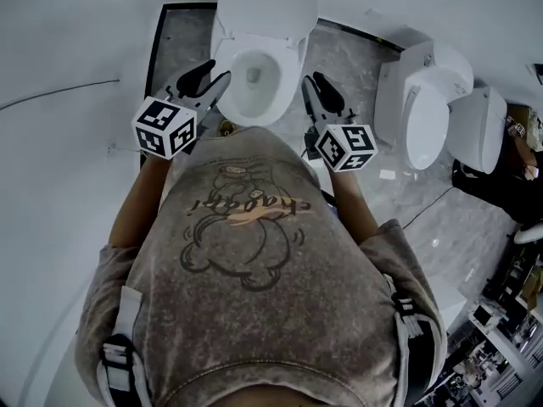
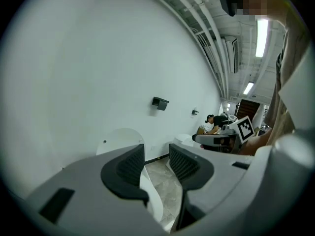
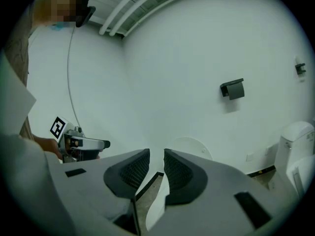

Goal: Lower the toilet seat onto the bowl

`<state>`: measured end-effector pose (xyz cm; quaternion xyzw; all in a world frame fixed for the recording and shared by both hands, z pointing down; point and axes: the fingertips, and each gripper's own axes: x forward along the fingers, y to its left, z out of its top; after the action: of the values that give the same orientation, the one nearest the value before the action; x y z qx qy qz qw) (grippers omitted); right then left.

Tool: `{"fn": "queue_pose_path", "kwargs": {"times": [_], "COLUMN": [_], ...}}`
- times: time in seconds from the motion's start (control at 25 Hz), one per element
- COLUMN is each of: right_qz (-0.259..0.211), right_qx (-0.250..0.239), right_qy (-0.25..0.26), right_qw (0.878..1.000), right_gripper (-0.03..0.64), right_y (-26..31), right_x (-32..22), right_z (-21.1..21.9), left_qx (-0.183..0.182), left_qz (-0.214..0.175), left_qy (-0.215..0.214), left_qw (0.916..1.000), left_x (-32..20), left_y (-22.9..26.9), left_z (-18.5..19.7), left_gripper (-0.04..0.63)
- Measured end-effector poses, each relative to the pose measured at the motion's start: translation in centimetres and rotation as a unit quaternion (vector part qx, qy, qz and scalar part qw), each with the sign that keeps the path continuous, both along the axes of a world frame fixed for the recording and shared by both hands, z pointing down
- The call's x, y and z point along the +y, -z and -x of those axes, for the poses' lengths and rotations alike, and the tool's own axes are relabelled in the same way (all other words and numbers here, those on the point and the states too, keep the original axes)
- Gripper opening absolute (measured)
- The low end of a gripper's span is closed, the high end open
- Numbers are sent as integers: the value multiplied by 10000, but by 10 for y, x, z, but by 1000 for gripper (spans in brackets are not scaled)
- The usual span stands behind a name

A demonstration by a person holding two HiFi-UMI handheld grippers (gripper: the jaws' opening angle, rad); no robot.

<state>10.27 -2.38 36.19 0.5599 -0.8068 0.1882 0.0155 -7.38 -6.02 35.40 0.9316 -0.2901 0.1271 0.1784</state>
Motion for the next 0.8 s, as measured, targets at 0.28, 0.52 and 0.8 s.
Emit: {"fn": "queue_pose_path", "kwargs": {"times": [0.28,0.52,0.8], "right_qz": [-490,-577,-455], "right_qx": [277,472,476], "right_qy": [-292,-405,-513], "right_qw": [9980,9964,9965], "right_gripper": [37,29,28], "right_y": [12,2,-3], "right_x": [10,10,9], "right_z": [0,4,1], "left_qx": [272,213,153], "left_qz": [-332,-568,-660], "left_qy": [454,592,602], "left_qw": [9980,9964,9959], "left_x": [-5,-6,-11], "left_y": [0,-12,-13], "left_z": [20,21,14], "left_gripper": [12,9,9]}}
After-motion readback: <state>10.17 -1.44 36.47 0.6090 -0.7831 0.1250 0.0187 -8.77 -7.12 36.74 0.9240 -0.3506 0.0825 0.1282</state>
